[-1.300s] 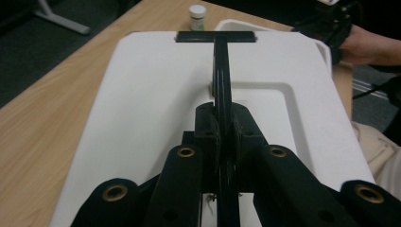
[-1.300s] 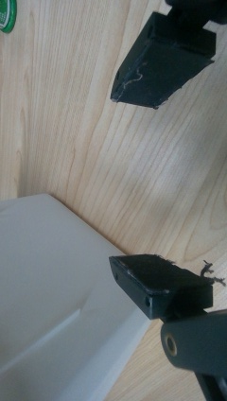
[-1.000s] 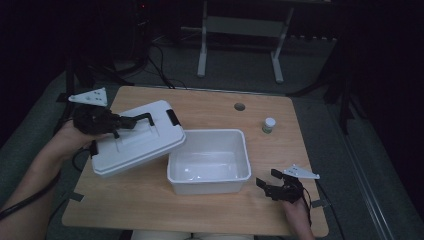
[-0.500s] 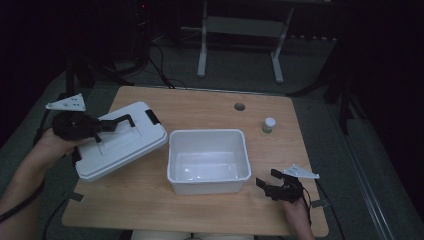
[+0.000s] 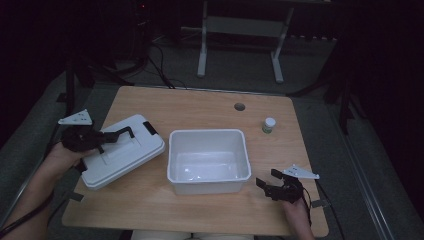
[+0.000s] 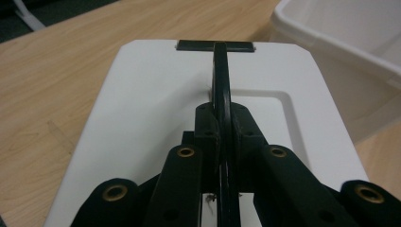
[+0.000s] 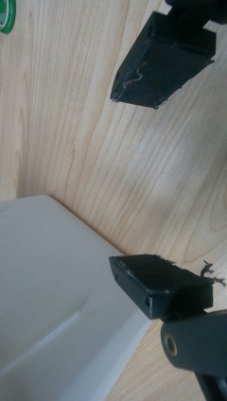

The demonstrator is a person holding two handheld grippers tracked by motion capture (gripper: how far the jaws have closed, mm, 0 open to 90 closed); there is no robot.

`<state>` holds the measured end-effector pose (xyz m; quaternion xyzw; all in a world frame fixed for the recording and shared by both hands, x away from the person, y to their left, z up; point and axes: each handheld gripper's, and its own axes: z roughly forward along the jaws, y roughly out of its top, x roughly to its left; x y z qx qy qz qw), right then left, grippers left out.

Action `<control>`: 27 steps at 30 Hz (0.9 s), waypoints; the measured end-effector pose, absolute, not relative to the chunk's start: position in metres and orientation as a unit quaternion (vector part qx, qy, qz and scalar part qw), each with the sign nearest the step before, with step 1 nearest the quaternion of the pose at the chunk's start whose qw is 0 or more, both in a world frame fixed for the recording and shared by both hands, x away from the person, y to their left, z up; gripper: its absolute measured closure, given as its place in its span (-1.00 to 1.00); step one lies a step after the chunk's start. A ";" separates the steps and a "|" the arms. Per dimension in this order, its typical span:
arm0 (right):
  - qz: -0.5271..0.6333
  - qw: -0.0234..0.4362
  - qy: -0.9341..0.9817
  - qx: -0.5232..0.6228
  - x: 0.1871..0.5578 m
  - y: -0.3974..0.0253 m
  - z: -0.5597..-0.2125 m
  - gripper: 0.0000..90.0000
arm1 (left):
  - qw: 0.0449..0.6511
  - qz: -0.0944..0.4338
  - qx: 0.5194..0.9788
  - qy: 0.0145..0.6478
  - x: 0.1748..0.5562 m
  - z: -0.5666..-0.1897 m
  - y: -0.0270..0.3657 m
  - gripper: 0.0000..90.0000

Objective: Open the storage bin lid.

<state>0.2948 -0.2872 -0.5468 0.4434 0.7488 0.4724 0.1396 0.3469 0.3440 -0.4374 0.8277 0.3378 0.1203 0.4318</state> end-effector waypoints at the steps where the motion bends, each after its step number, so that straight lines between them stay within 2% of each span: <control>1: 0.472 0.140 0.749 0.443 0.295 -0.287 -0.547 -0.61 | 0.430 0.119 0.829 0.338 0.348 -0.442 0.343 0.85; 10: 0.472 0.142 0.750 0.442 0.295 -0.287 -0.547 -0.61 | 0.425 0.102 0.826 0.356 0.359 -0.485 0.336 0.85; 27: 0.469 0.152 0.750 0.441 0.295 -0.289 -0.547 -0.60 | 0.421 0.078 0.827 0.364 0.367 -0.520 0.326 0.85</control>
